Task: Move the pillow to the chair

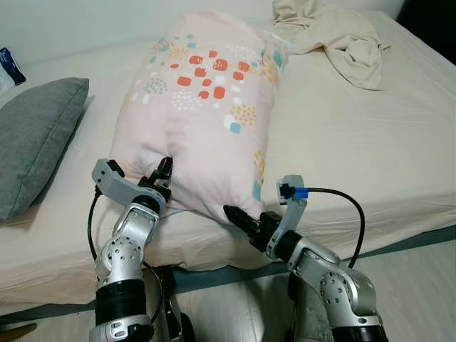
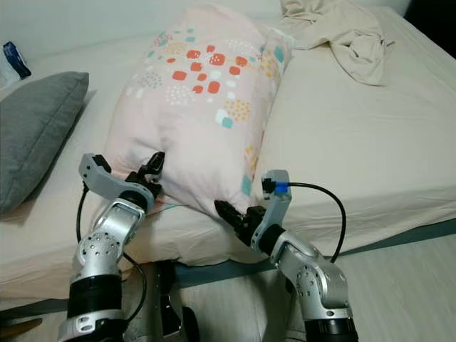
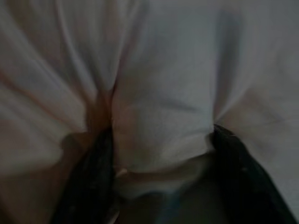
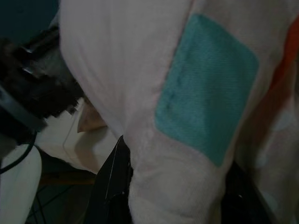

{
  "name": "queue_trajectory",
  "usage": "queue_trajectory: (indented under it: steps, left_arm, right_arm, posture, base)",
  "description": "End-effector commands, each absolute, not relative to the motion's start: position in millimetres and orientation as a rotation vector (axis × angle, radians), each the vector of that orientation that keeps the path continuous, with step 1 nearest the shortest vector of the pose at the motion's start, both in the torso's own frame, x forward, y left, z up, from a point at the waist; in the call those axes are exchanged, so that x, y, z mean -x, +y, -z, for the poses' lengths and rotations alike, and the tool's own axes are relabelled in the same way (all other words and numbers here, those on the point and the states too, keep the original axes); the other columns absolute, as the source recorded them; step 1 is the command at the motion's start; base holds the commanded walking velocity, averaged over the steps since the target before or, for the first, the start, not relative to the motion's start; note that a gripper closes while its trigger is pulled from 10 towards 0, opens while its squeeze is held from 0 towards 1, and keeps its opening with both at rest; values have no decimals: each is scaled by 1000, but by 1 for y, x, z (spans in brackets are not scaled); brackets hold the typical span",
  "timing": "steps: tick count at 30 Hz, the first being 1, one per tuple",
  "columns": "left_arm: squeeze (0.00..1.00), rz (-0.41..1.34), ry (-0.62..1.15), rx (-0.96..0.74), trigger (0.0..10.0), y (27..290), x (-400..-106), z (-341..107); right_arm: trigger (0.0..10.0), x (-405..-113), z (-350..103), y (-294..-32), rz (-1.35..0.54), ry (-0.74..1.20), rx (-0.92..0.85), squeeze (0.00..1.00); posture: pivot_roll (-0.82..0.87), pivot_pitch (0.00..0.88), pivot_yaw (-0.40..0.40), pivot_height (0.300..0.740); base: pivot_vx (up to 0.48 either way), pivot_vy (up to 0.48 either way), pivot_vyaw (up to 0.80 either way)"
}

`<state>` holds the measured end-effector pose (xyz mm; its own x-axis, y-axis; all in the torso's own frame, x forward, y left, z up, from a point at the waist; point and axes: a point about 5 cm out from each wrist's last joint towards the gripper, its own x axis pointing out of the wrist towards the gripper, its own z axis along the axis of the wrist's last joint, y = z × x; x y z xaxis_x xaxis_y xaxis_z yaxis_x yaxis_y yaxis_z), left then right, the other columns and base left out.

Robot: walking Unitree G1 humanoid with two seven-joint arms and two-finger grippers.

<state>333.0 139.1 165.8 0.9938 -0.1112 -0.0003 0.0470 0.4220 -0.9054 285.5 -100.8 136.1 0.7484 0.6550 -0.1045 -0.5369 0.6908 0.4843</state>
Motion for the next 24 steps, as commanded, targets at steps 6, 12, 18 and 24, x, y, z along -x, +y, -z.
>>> queue_trajectory:
  steps: [6,12,18,24]
  left_arm:
    - [0,230,147,1309,0,94,-324,-161]
    - [0,235,158,1323,0,92,-322,-159]
    - [0,280,145,1362,0,92,-321,-164]
    - [0,388,99,1412,0,91,-318,-176]
  right_arm:
    - [0,-280,-124,-88,-705,352,-444,0]
    - [0,-282,-124,-89,-694,348,-438,0]
    - [0,-288,-132,-92,-694,260,-446,0]
    - [0,-293,-138,-93,-673,200,-464,0]
  posture:
    - [13,297,112,488]
    - [12,288,112,488]
    - [14,266,110,488]
    - [11,240,103,488]
  base:
    - [0,0,0]
    - [0,0,0]
    - [0,0,0]
    - [0,0,0]
